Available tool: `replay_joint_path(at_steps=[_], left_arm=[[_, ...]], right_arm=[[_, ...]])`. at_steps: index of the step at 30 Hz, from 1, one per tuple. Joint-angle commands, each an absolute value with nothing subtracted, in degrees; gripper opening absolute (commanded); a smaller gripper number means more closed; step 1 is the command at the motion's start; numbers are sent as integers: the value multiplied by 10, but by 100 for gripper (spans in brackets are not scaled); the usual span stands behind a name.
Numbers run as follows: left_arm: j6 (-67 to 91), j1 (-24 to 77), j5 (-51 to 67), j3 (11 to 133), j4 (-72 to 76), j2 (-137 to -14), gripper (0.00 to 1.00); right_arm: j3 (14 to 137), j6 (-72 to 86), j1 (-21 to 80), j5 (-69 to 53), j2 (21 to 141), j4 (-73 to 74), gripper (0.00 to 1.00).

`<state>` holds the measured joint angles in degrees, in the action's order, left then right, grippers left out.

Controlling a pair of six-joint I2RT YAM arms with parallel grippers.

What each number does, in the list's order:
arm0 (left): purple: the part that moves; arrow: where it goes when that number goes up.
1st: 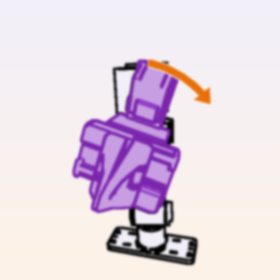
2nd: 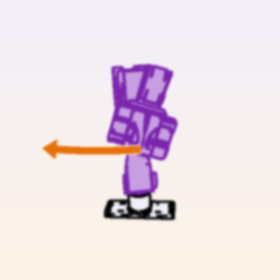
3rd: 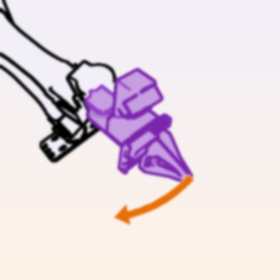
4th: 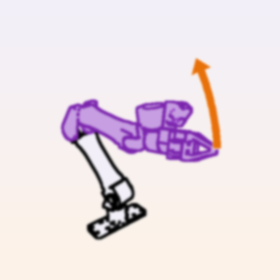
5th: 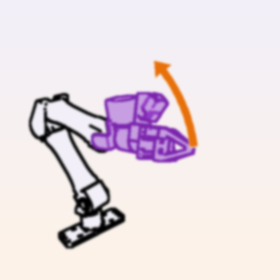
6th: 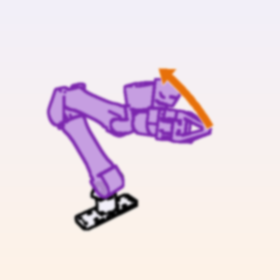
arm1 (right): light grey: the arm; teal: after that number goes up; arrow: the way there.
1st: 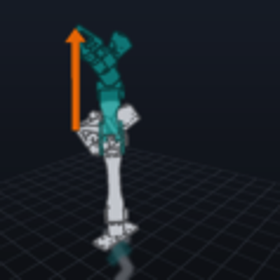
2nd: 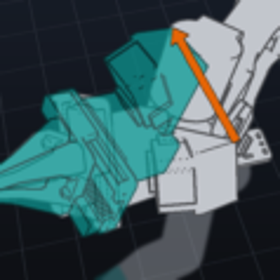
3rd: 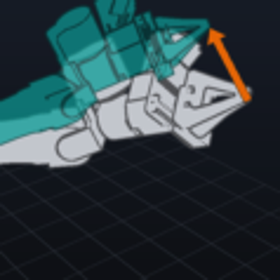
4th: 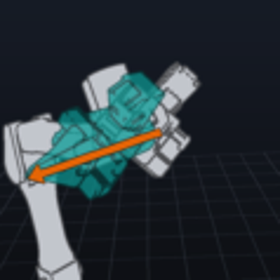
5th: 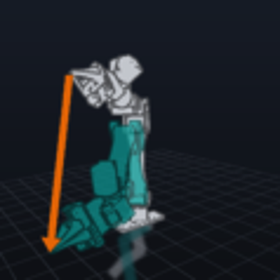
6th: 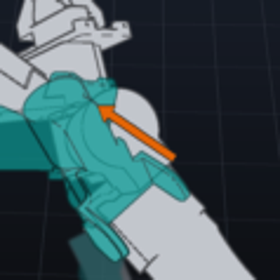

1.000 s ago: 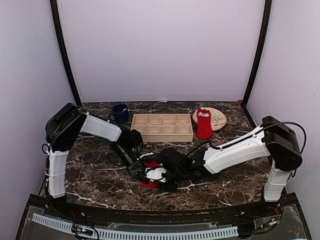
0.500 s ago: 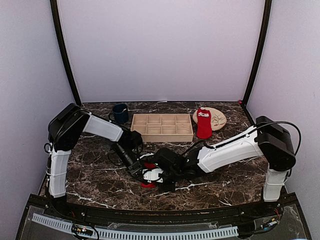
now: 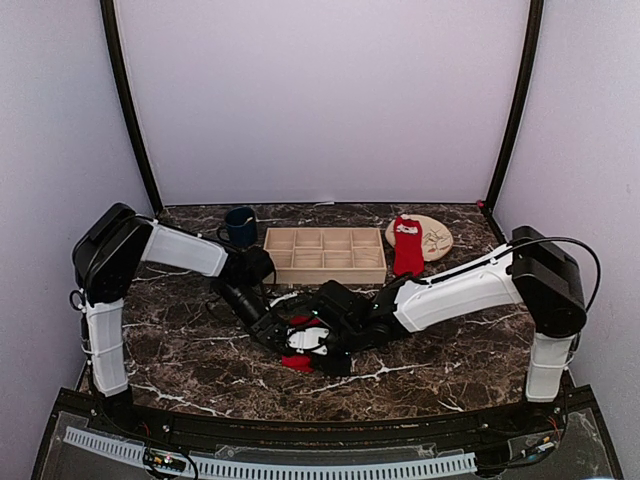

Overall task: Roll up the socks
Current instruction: Roll the sock at the center of the board.

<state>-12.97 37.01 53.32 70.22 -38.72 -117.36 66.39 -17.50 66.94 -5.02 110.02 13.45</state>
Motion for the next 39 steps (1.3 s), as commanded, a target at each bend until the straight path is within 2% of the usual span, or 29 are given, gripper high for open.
replay_joint_path(at_steps=[1, 13, 28, 39], left_arm=[[-77, 356, 447, 660, -306, -1104, 40], [-13, 334, 331, 571, -185, -990, 46], [-28, 349, 274, 469, -104, -851, 46], [-73, 453, 232, 454, -131, -830, 47]], right_arm=[[690, -161, 657, -97, 1118, 176, 3], [728, -124, 625, -182, 1146, 212, 3], [794, -102, 581, -319, 1204, 297, 3], [826, -91, 562, -384, 1239, 331, 4]])
